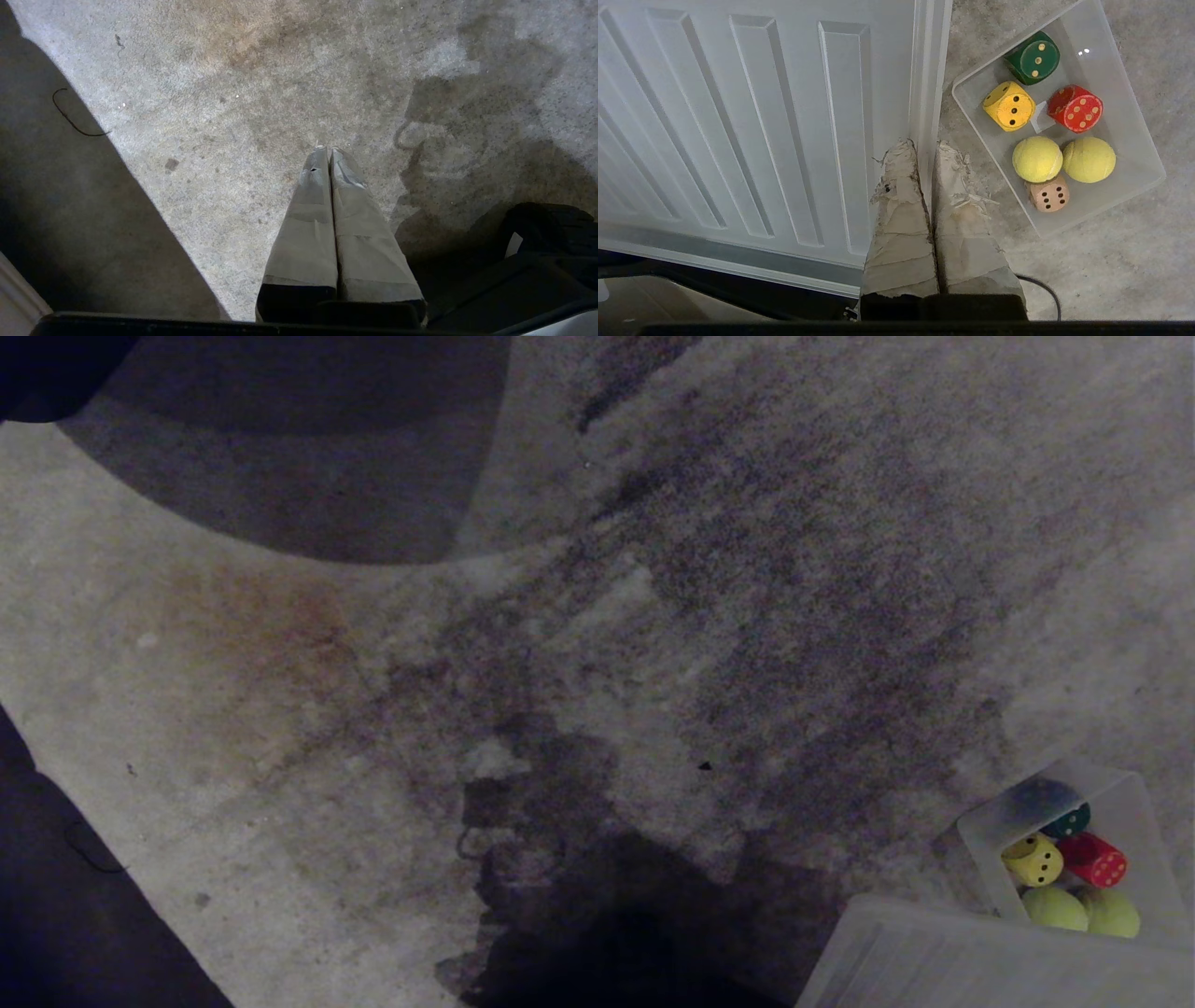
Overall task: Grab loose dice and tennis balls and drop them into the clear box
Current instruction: Close the lid
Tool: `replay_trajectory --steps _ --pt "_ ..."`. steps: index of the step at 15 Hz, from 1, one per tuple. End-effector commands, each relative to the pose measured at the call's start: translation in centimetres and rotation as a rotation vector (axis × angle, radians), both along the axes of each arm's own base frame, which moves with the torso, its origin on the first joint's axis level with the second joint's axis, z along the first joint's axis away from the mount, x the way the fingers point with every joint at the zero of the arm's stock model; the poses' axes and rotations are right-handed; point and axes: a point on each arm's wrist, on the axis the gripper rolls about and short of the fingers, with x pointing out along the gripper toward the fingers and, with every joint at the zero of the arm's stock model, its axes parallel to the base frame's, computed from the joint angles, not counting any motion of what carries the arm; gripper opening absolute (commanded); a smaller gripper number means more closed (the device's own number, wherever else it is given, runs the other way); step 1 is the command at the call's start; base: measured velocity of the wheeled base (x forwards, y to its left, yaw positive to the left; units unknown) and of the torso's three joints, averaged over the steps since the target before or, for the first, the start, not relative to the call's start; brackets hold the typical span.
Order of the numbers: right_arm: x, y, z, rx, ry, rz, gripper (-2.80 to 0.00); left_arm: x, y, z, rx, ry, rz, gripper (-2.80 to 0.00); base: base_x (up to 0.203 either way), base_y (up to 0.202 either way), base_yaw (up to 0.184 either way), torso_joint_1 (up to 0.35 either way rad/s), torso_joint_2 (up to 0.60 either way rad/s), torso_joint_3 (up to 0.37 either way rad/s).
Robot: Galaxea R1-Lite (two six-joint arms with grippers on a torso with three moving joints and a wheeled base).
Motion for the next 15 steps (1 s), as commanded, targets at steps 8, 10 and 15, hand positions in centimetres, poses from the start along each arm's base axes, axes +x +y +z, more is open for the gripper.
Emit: replay_trajectory --steps 8,10,15 --pt "0.03 0.0 -0.01 0.002 0.005 -0.001 -2.8 0.02 0.0 -0.04 0.002 0.003 0.001 -2.8 -0.105 0.0 -0.001 0.002 0.0 0.003" --pt "0.03 0.0 -0.01 0.001 0.005 -0.001 -2.8 0.02 0.0 -0.04 0.0 0.003 0.001 -2.8 -0.184 0.0 0.002 -0.001 0.0 0.001" --pt "0.03 0.0 -0.01 0.004 0.005 -0.001 -2.8 0.02 0.0 -0.04 0.0 0.003 0.001 -2.8 -0.074 0.0 -0.001 0.002 0.0 0.002"
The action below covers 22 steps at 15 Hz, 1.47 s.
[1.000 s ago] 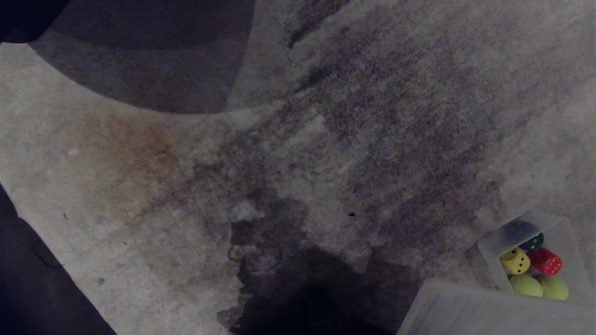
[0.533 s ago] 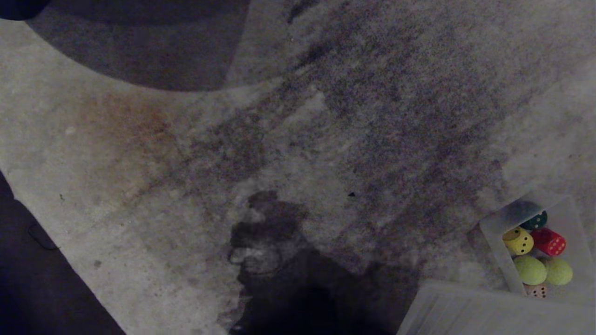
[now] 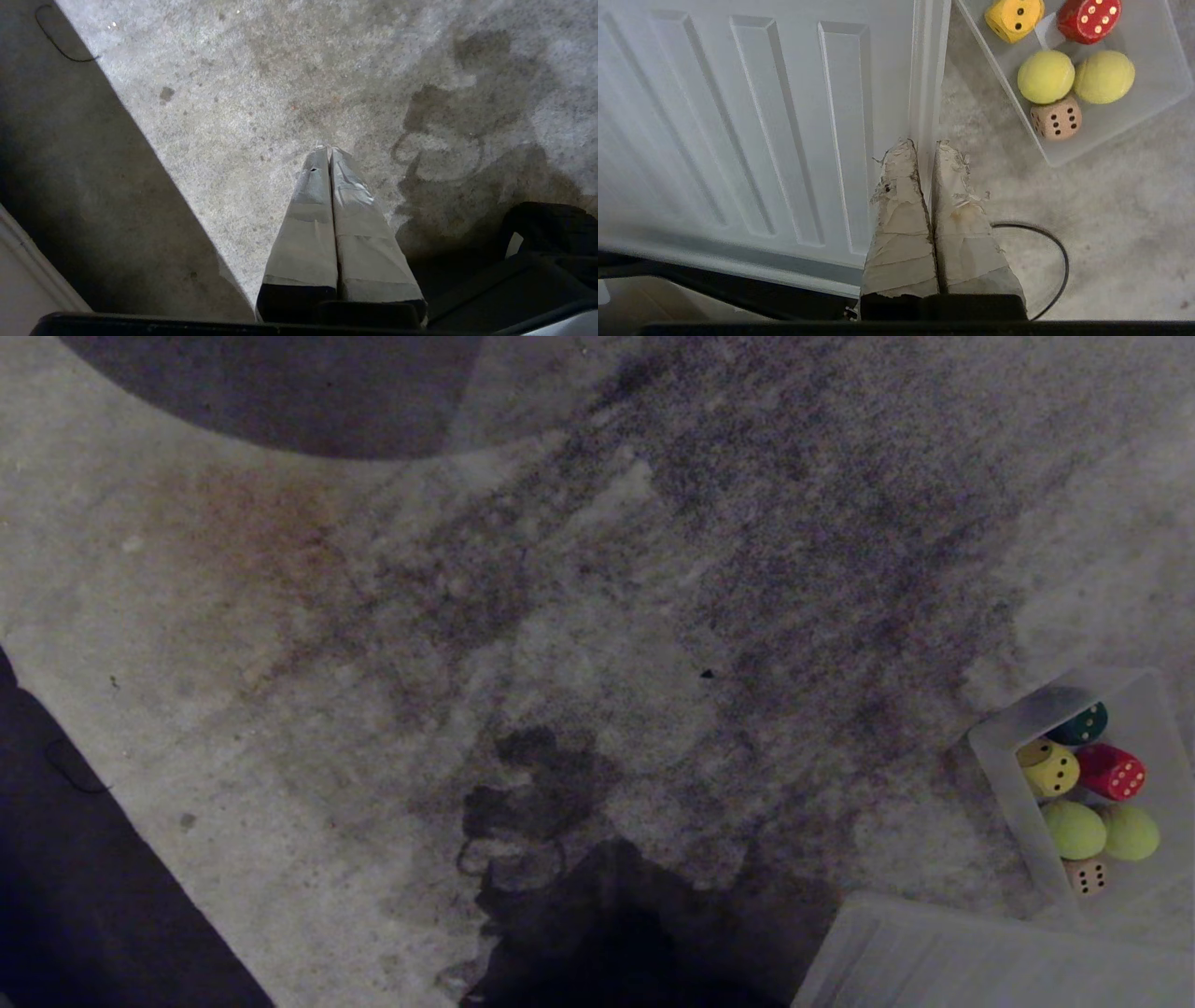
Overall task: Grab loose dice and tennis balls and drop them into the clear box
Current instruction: Close the lid
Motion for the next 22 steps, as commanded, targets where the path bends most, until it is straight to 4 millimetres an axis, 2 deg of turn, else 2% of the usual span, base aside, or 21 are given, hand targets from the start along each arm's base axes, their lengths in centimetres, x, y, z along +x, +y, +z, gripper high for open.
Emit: replay_trajectory --steps 1,5,18,22 --pt "0.02 0.0 0.0 0.001 0.003 0.0 -2.8 0.02 0.0 -0.04 0.001 0.002 0.001 -2.8 0.0 0.0 0.0 0.0 0.0 0.0" --pt "0.02 0.0 0.0 0.001 0.003 0.0 -2.8 0.02 0.0 -0.04 0.001 0.002 0.001 -2.8 0.001 0.001 -0.024 0.0 0.0 0.001" --pt "0.02 0.0 0.0 -0.005 0.004 0.0 -2.8 0.02 0.0 -0.04 -0.001 0.002 0.001 -2.8 0.001 0.01 -0.159 0.001 0.0 0.002" --pt "0.02 0.0 0.0 -0.003 0.004 0.0 -2.8 0.02 0.0 -0.04 0.0 0.002 0.001 -2.8 0.0 0.0 -0.021 0.001 0.0 0.001"
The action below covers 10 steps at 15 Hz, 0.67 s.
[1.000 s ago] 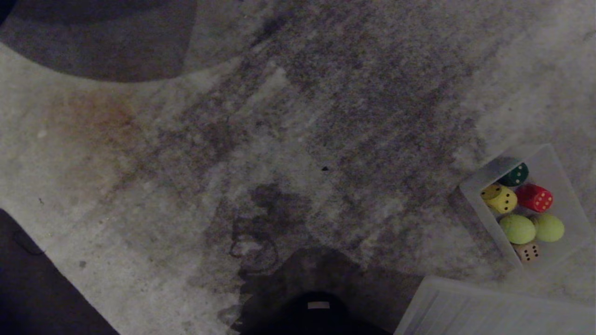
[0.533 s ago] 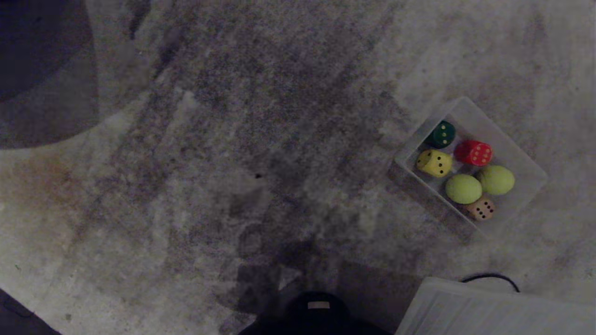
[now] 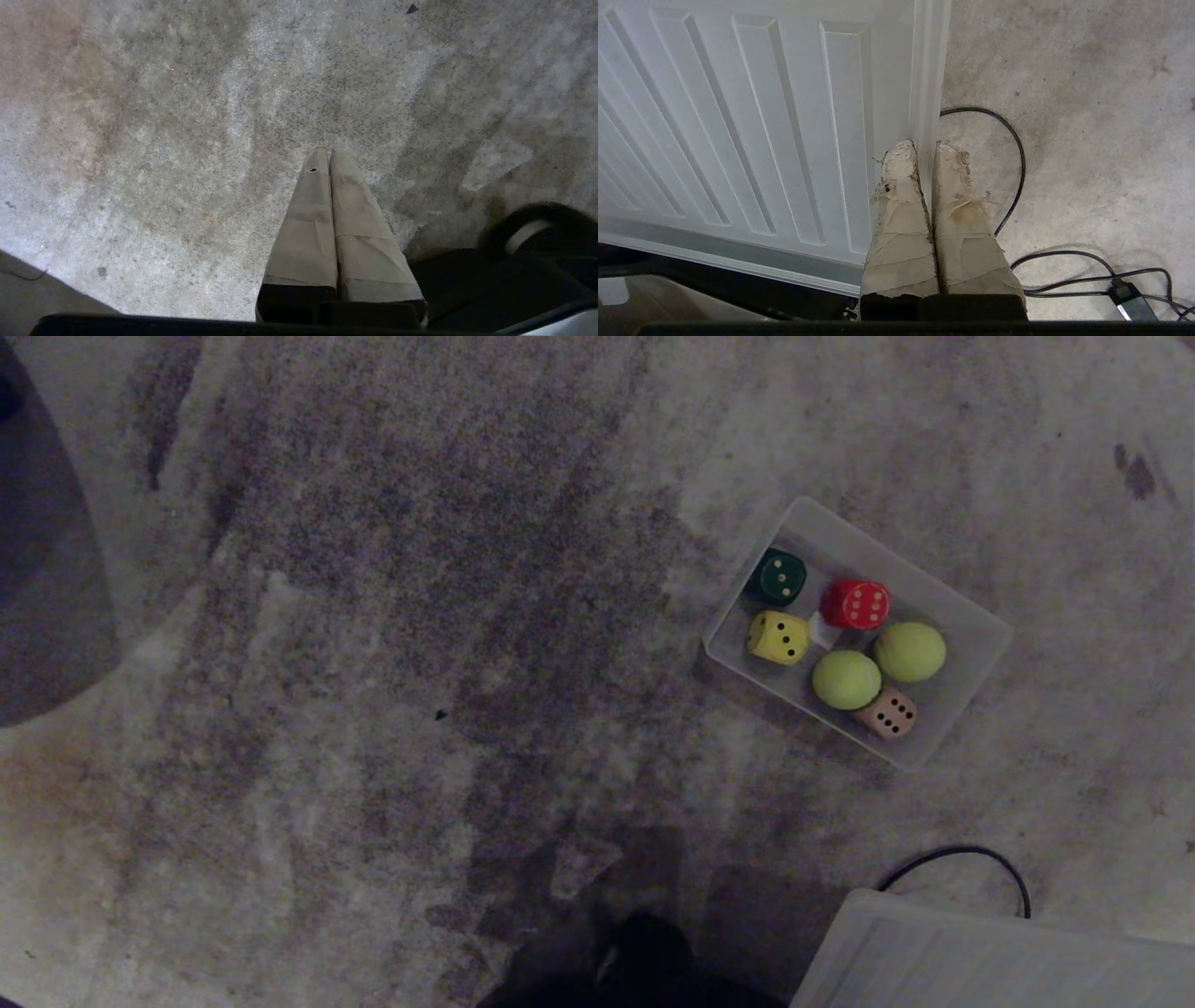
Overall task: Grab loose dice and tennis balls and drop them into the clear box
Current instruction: Close the lid
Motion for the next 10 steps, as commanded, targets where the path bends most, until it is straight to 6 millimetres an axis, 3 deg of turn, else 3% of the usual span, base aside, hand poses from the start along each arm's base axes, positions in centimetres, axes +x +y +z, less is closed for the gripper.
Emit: replay_trajectory --steps 1,6,10 --pt "0.01 0.0 0.0 0.001 0.002 0.0 -2.8 0.02 0.0 -0.04 0.002 0.003 0.002 -2.8 0.0 0.0 0.0 0.0 0.0 0.0" --pt "0.01 0.0 0.0 0.001 0.002 0.0 -2.8 0.02 0.0 -0.03 0.006 0.001 0.001 -2.8 0.0 0.0 0.0 0.0 0.0 -0.005" --pt "0.01 0.0 0.0 0.001 0.002 0.0 -2.8 0.02 0.0 -0.03 0.006 0.001 0.002 -2.8 0.0 0.0 0.0 0.004 0.0 -0.164"
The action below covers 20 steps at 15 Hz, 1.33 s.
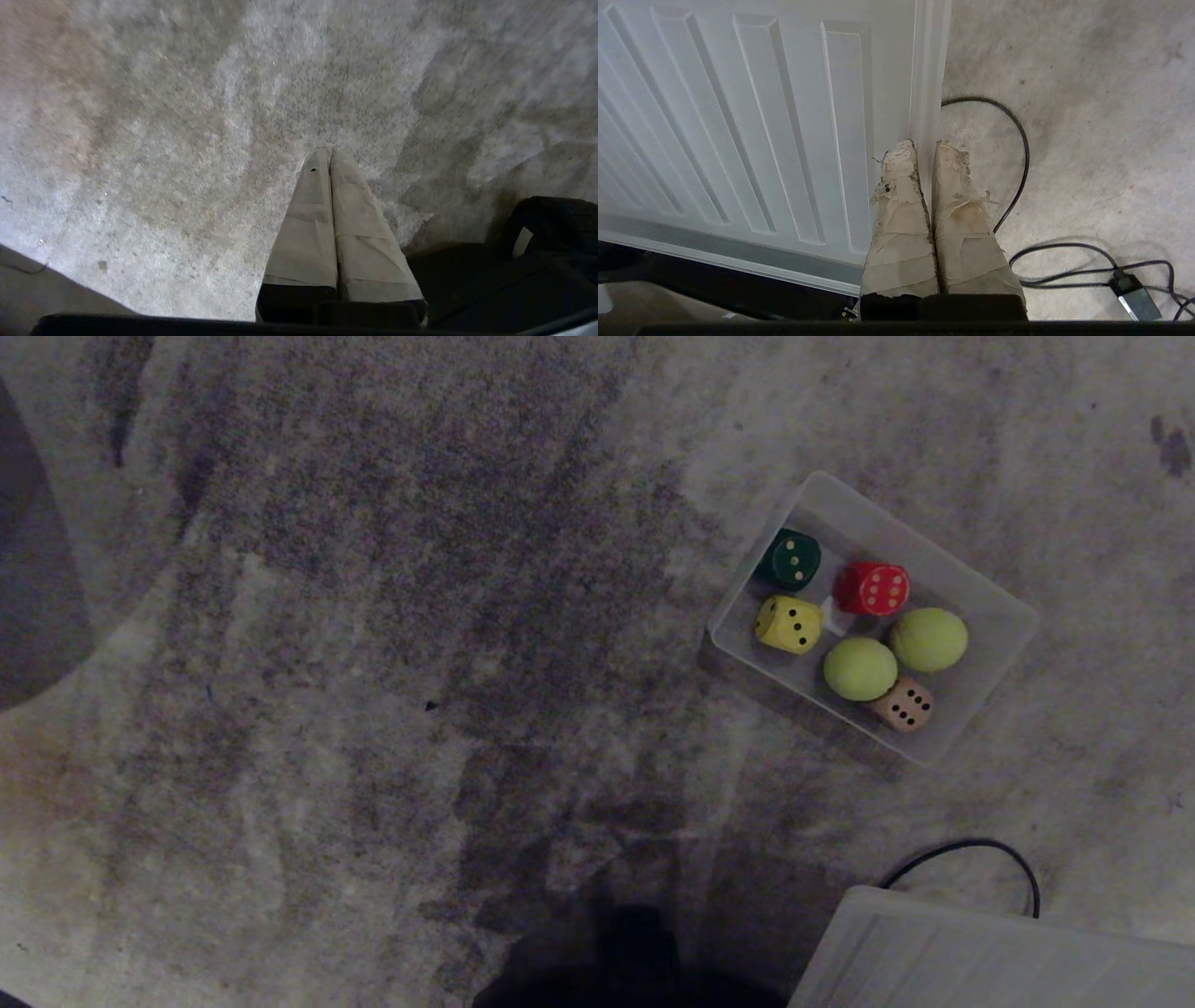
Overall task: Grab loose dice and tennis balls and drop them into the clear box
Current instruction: Close the lid
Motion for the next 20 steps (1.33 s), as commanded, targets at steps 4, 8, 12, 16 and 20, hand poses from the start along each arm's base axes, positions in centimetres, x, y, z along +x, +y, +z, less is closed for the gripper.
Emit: replay_trajectory --steps 4,8,12,16,20 --pt "0.0 0.0 0.0 0.005 0.002 0.0 -2.8 0.0 0.0 0.0 0.001 0.002 0.0 -2.8 0.0 0.0 0.0 0.004 0.0 -0.07" --pt "0.0 0.0 0.0 0.004 0.002 0.0 -2.8 0.0 0.0 0.0 0.001 0.002 -0.002 -2.8 0.0 0.0 0.0 0.0 0.0 0.0" --pt "-0.1 0.0 0.4 0.008 -0.009 -0.018 -2.8 0.0 0.0 0.0 -0.009 0.001 0.001 -2.8 0.0 0.0 0.0 0.0 0.0 0.0" --pt "1.6 -0.1 4.7 0.093 0.083 -0.074 -2.8 0.0 0.0 -0.1 -0.009 0.003 0.001 -2.8 0.0 0.0 0.0 0.0 0.0 0.0" --pt "7.6 -0.3 8.5 0.249 0.153 -0.137 -2.8 0.0 0.0 0.0 -0.009 0.002 0.001 -2.8 0.0 0.0 0.0 0.0 0.0 0.0"
